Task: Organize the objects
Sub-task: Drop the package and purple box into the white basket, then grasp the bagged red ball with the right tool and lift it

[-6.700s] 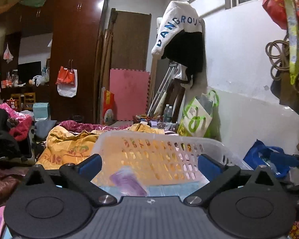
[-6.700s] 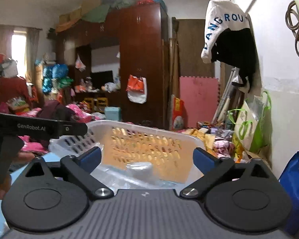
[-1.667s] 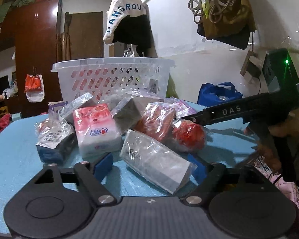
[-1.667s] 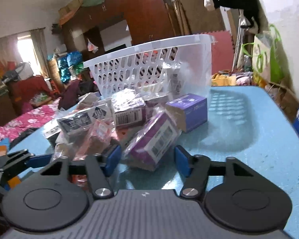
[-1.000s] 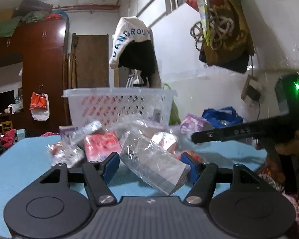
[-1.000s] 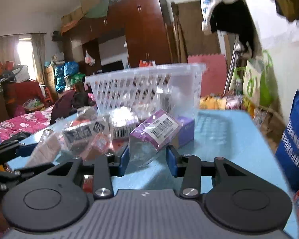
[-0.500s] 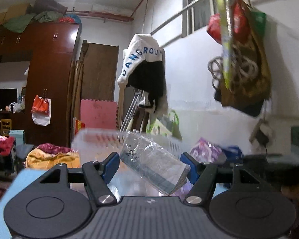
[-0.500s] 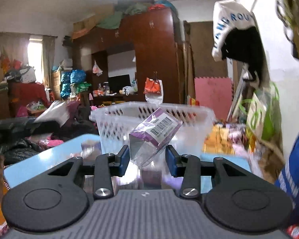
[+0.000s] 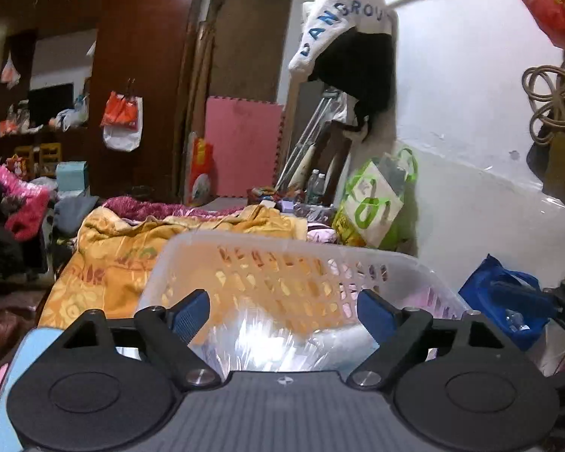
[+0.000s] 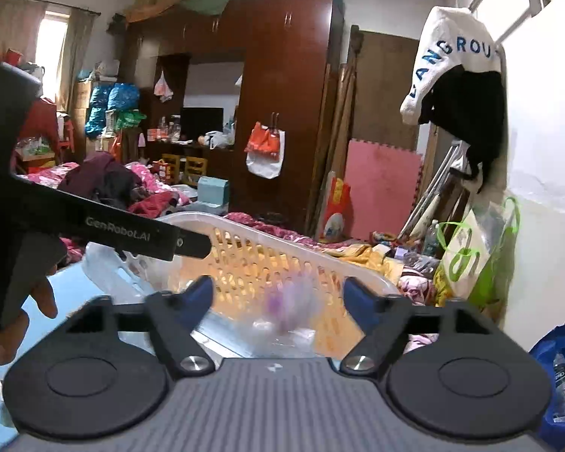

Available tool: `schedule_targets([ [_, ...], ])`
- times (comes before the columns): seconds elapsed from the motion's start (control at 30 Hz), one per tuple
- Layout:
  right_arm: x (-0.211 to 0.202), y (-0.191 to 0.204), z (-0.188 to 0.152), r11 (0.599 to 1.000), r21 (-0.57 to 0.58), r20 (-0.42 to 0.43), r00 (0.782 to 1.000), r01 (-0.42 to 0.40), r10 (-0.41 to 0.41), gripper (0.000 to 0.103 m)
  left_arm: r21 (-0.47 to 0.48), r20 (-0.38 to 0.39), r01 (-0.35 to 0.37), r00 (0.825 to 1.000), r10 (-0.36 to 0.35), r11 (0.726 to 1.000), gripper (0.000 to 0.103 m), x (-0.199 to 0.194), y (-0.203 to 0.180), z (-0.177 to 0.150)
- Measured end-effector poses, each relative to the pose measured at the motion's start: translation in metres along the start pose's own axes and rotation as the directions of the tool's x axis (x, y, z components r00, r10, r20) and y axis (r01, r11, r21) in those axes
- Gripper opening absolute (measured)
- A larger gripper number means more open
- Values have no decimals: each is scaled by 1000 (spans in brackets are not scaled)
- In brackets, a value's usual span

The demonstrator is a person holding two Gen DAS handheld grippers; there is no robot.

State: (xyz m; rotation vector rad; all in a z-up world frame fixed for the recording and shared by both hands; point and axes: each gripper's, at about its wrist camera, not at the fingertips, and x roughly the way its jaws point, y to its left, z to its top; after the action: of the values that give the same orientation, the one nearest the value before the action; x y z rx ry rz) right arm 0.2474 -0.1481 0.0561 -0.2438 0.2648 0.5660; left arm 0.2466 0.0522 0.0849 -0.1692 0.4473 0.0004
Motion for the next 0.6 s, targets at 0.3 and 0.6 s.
schedule_targets([
  [0.3, -75, -6, -58, 989, 75, 22, 992, -125, 123, 103, 55, 45, 50, 998, -52, 997, 94, -97, 37, -58],
  [0.6, -105, -13, -141, 929, 296, 25, 975, -220, 223, 103, -12, 6, 43, 999, -43, 999, 94, -131, 95, -154],
])
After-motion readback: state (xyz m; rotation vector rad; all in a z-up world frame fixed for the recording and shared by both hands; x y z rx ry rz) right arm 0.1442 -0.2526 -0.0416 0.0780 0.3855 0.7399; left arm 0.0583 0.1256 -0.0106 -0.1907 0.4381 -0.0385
